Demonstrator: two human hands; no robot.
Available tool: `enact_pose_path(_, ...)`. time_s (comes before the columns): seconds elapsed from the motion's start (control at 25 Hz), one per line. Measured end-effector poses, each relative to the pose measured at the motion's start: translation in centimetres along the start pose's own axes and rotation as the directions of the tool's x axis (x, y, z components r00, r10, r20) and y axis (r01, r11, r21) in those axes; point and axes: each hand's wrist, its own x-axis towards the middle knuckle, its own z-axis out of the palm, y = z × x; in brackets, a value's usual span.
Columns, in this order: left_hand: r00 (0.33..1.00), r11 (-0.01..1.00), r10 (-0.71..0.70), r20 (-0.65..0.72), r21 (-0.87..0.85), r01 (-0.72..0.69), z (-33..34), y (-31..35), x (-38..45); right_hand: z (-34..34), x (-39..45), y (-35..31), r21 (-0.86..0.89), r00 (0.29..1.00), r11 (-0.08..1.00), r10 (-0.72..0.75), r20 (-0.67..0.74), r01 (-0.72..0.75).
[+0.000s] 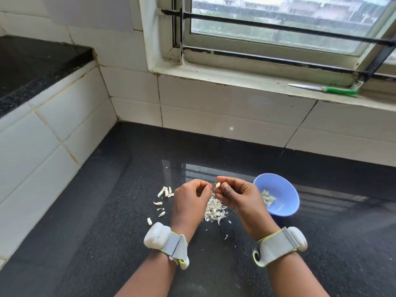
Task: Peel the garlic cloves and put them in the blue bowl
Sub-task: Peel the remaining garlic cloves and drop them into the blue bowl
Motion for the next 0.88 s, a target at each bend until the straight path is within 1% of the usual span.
enact_pose_path(0.16, 1.000, 1.000, 0.005, 0.014, -0.030, -0.005, 0.47, -0.42, 0.21, 0.00, -0.15, -0.48, -0.064, 0.999, 0.998, -0.020, -0.050, 0.017)
enact_pose_path(0.32, 0.999, 0.988, 0.004, 0.033, -0.152, 0.001, 0.75, -0.33, 0.47, 0.04, -0.26, -0.62, -0.142, 0.997, 0.989, -0.049, -0.058, 0.041)
enact_pose_path(0.44, 1.000, 0.992, 0.000, 0.025, -0.129, 0.003, 0.86, -0.32, 0.44, 0.22, -0.18, -0.67, -0.210, 0.994, 0.976, -0.079, -0.071, 0.062)
enact_pose_path(0.52, 0.997, 0.980, -0.049, 0.053, -0.188, 0.058, 0.94, -0.41, 0.47, 0.29, -0.11, -0.63, -0.249, 0.995, 0.966, -0.085, -0.053, 0.070)
enact_pose_path(0.64, 0.988, 0.957, -0.119, 0.100, -0.254, 0.141, 0.99, -0.43, 0.47, 0.24, 0.05, -0.58, -0.236, 0.997, 0.969, -0.073, -0.007, 0.069)
enact_pose_path(0.76, 0.976, 0.927, -0.158, 0.150, -0.317, 0.199, 0.97, -0.11, 0.16, 0.07, 0.24, -0.63, -0.260, 0.993, 0.959, -0.110, 0.035, 0.115)
enact_pose_path(0.8, 0.966, 0.898, -0.178, 0.186, -0.370, 0.237, 0.95, 0.08, -0.01, -0.01, 0.30, -0.59, -0.279, 0.990, 0.950, -0.130, 0.047, 0.138)
enact_pose_path(0.88, 0.928, 0.796, -0.232, 0.292, -0.491, 0.354, 0.91, 0.41, -0.22, -0.06, 0.32, -0.52, -0.285, 0.986, 0.944, -0.150, 0.070, 0.164)
